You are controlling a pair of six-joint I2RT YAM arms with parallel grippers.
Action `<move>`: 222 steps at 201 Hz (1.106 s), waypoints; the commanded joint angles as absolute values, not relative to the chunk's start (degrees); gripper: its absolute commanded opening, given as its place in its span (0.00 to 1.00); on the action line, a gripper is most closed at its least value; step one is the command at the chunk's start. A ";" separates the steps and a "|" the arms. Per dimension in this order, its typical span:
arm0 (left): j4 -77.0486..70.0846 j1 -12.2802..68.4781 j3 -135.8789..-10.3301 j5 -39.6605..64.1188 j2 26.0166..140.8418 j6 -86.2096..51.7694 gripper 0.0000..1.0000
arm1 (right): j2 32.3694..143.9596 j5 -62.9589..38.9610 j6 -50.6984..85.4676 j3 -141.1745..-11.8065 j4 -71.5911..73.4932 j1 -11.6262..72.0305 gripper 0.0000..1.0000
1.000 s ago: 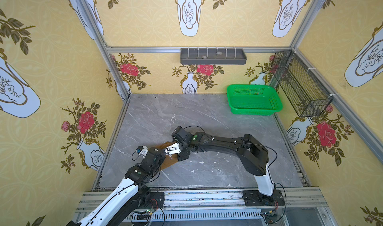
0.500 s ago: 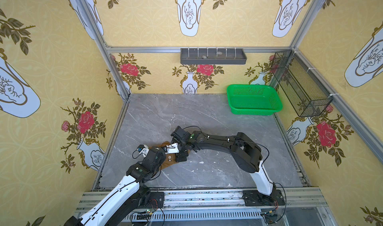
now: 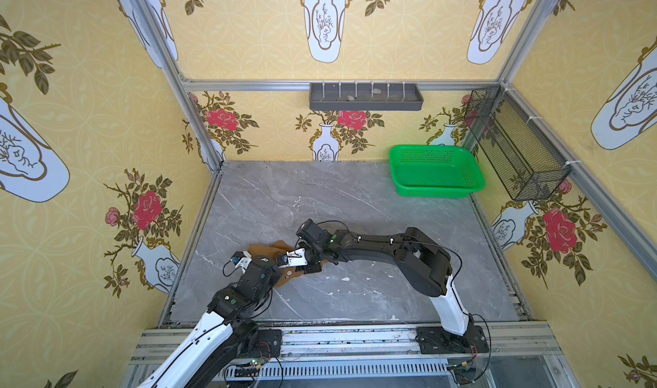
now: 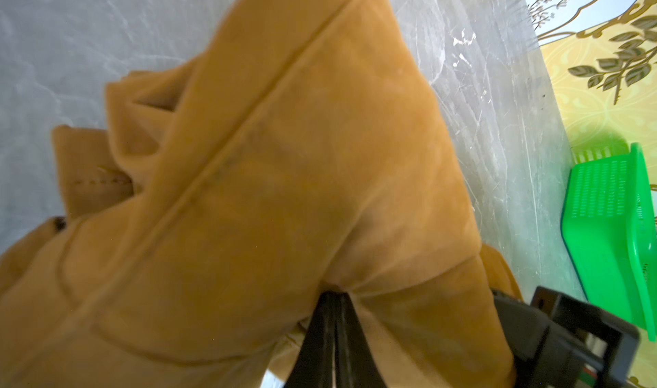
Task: Roll up the long pants
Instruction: Pick up the long pant at the center of the board.
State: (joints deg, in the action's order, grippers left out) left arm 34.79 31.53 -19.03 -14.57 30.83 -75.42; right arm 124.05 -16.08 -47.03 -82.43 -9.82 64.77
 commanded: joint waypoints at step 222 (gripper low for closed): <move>58.47 31.55 -23.46 -8.63 20.31 -77.29 0.12 | 99.32 27.94 -65.56 -71.52 -14.06 33.19 0.00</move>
State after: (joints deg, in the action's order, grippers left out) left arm 55.40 31.59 -23.92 -10.28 19.16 -77.25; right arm 103.07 23.14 -61.43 -70.78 -16.36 36.86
